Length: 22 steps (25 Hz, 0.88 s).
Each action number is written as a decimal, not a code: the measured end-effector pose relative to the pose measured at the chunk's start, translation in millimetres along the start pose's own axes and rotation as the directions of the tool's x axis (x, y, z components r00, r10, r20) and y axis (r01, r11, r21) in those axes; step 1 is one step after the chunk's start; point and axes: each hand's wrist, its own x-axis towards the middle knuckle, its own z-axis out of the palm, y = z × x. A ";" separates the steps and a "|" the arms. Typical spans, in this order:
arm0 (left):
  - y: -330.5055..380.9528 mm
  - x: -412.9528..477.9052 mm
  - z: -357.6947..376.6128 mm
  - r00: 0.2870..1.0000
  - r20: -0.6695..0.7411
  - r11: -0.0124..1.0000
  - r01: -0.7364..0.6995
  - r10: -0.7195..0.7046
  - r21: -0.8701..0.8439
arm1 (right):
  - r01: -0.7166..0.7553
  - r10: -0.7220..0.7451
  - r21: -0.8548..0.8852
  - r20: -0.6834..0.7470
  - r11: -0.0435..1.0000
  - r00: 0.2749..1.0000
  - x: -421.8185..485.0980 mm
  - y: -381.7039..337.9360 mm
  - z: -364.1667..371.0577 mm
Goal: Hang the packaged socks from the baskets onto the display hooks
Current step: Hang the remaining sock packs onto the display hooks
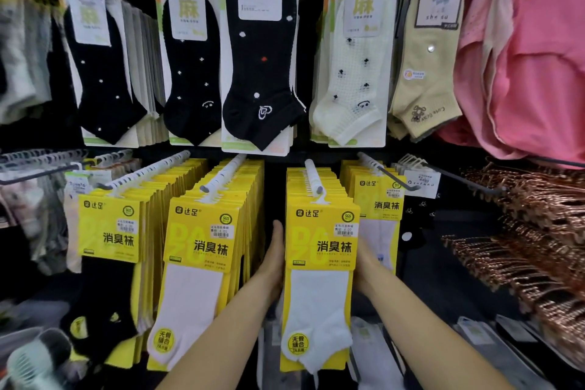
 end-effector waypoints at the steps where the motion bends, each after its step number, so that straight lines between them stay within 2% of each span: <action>1: -0.3 -4.2 -0.6 0.999 -0.023 1.000 0.024 -0.024 -0.010 | 0.007 -0.007 -0.031 -0.016 0.999 1.000 0.6 2.1 -3.9; 4: -5.4 -11.6 -6.5 0.991 -0.129 0.999 0.043 -0.040 0.020 | 0.048 -0.049 -0.092 -0.012 0.995 0.999 -0.9 10.3 -13.9; 9: -3.8 -12.0 3.2 0.987 -0.138 0.993 0.091 -0.080 0.074 | 0.011 -0.012 -0.104 -0.013 0.994 1.000 -10.6 15.4 -3.4; 12: -6.7 -5.2 -3.0 0.985 -0.161 0.990 0.084 -0.065 0.114 | -0.036 0.027 -0.131 -0.067 0.991 0.997 -11.1 15.8 -1.4; 22: -24.7 7.7 -19.6 0.997 -0.073 0.992 0.029 -0.020 0.121 | -0.093 0.082 -0.078 -0.127 0.993 0.988 0.4 28.3 1.2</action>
